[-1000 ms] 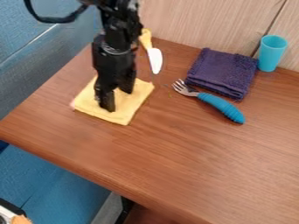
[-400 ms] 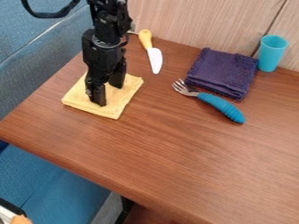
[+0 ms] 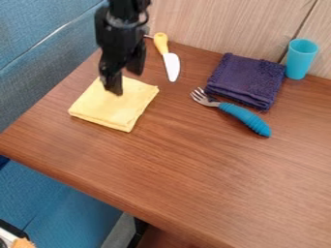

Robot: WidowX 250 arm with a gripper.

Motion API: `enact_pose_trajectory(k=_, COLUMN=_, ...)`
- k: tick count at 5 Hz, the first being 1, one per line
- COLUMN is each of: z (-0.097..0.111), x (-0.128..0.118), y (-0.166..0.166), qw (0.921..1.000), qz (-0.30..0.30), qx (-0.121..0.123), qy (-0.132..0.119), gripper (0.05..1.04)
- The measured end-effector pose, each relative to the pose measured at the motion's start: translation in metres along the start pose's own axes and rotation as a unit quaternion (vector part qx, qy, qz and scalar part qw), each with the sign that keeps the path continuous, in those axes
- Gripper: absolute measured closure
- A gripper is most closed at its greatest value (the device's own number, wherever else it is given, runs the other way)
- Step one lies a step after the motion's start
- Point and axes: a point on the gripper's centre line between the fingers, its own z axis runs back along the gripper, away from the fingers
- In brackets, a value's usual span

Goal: Move the yellow cloth from lower to leftside edge of the table

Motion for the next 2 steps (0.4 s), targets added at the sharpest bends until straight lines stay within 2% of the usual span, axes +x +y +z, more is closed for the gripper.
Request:
enact_pose_trajectory(k=1, z=0.021, x=0.0005, y=-0.0017, qw=0.9998, qz=0.002, qx=-0.019, qy=0.001, gripper=0.082)
enact_pose_trajectory(k=2, z=0.0224, x=0.0007, y=-0.0025, qw=0.9997, qz=0.002, qx=-0.022, qy=0.001, gripper=0.083)
